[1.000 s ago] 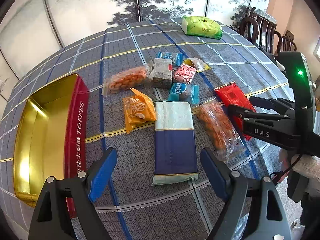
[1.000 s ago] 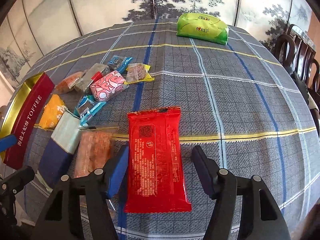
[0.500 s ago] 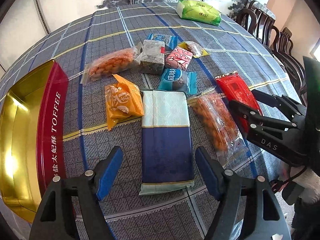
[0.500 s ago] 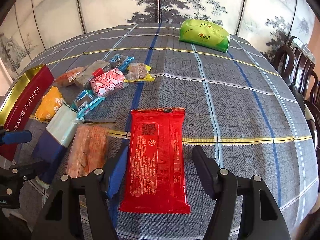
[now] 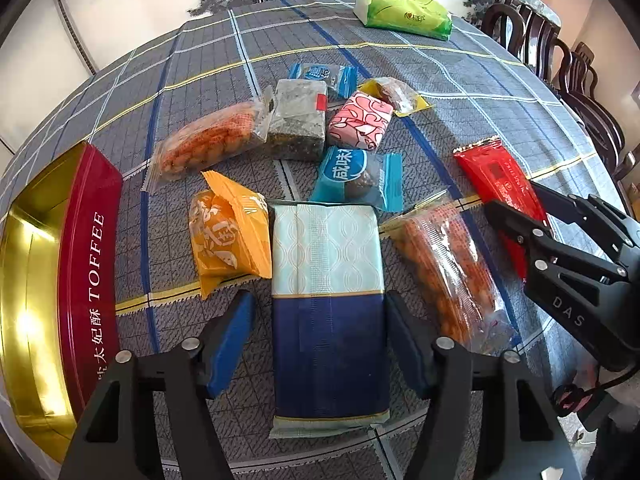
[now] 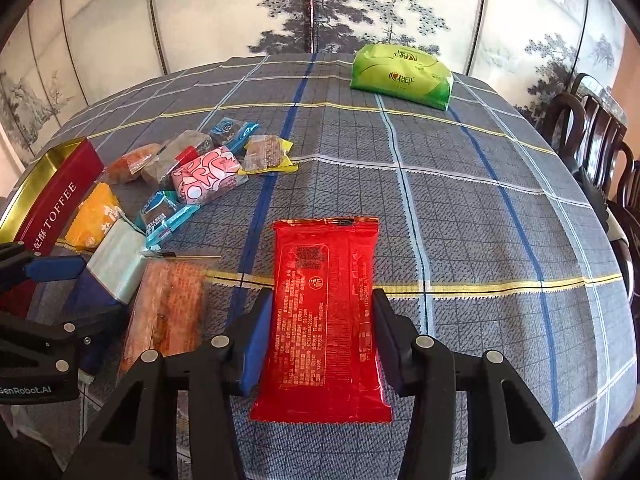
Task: Organize snacks
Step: 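Grasp the blue-and-white tissue pack with the left gripper while the right gripper grasps the red pastry, then carry the tissue pack into the gold tin tray and open the left gripper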
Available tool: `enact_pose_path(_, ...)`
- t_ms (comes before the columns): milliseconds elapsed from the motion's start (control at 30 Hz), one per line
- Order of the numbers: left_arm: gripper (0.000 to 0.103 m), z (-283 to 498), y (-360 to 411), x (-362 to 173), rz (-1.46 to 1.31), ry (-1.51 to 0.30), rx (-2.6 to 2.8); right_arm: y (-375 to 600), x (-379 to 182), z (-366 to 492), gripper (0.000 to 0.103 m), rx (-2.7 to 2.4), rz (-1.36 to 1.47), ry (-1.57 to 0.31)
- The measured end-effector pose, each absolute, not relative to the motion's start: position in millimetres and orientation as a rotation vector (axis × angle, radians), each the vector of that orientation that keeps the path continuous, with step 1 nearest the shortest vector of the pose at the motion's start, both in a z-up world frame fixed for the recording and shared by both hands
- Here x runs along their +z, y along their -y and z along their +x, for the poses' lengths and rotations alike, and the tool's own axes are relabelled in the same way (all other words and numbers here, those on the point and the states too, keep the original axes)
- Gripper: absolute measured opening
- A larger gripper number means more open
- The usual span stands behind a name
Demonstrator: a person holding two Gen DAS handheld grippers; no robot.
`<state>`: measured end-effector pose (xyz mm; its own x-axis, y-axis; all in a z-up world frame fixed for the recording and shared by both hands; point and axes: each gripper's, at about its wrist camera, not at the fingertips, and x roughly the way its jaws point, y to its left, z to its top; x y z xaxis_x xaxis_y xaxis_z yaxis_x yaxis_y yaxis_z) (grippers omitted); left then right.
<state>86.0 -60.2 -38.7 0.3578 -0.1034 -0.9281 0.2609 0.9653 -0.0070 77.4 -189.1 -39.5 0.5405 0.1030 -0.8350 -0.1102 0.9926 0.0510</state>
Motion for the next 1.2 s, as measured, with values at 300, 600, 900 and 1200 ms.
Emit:
enact_pose_path(300, 0.046, 75.2, 53.8, -34.7, 0.135, -1.222, -0.287, 187.8, -39.8, 78.2, 0.049, 0.122, -0.008, -0.995)
enact_pose_path(600, 0.045, 45.6, 37.6, -7.7, 0.110, -1.197, -0.352, 188.9, -39.7, 81.2, 0.049, 0.122, -0.010, -1.026)
enact_pose_path(900, 0.046, 40.3, -20.6, 54.5, 0.115, -1.041, -0.279, 188.0, -38.0, 89.7, 0.049, 0.121, -0.015, -1.077)
enact_pose_path(1200, 0.046, 58.7, -125.1, 42.8, 0.172, -1.074, -0.031, 187.1, -36.7, 95.5, 0.050, 0.105, -0.005, -1.133)
